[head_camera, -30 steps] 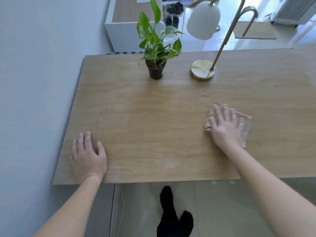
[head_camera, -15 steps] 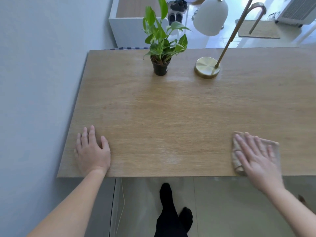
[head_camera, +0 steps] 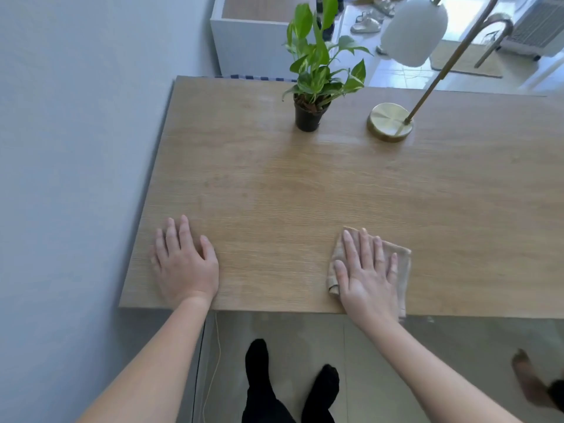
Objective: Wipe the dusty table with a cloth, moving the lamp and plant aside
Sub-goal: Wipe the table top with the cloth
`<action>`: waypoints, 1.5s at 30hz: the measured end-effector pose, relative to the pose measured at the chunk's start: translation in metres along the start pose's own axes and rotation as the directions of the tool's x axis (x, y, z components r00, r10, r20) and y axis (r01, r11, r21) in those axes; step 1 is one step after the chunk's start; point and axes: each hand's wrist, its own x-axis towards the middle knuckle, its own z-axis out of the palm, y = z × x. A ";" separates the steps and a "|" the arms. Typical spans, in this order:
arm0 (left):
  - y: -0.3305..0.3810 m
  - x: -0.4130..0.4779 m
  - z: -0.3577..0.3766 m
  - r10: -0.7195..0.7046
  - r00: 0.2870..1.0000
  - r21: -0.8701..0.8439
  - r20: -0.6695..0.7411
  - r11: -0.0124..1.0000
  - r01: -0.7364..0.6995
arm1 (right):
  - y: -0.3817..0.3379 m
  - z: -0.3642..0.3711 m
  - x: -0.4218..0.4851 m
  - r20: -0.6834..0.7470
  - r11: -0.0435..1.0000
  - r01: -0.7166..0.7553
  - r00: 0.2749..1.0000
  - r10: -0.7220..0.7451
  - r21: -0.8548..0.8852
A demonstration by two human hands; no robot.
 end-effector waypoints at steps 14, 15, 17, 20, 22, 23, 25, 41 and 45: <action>-0.007 0.001 -0.002 0.028 0.999 0.014 0.019 0.999 -0.029 | -0.082 0.012 0.010 0.029 0.970 0.237 0.971 -0.239 0.042; -0.007 0.001 -0.002 0.031 0.999 0.015 0.027 0.999 -0.031 | -0.068 0.013 -0.011 0.039 0.967 0.251 0.967 -0.252 0.031; -0.006 0.000 -0.004 0.034 0.999 0.024 0.037 0.999 -0.035 | -0.031 0.010 -0.039 0.065 0.968 0.250 0.966 -0.249 -0.015; -0.006 0.001 -0.004 0.043 0.998 0.033 0.039 0.998 -0.044 | 0.023 -0.008 -0.039 0.079 0.985 0.159 0.985 -0.153 -0.073; -0.006 0.003 -0.003 0.042 0.998 0.033 0.037 0.999 -0.043 | 0.037 -0.019 -0.018 0.053 0.998 0.033 0.998 -0.030 -0.048; -0.006 0.003 -0.002 0.040 0.999 0.037 0.033 0.998 -0.042 | 0.037 -0.022 -0.004 0.034 0.999 -0.032 0.999 0.032 -0.022; -0.006 0.003 0.000 0.033 0.999 0.039 0.030 0.999 -0.035 | 0.020 -0.028 0.032 0.000 0.988 -0.149 0.989 0.149 0.048; -0.077 0.057 -0.011 0.258 0.962 0.016 0.090 0.965 -0.260 | -0.074 -0.026 0.088 0.026 0.996 0.076 0.997 -0.077 0.040; -0.075 0.055 -0.005 0.248 0.965 -0.010 0.084 0.969 -0.248 | -0.144 -0.032 0.168 -0.014 0.988 -0.101 0.995 0.103 0.119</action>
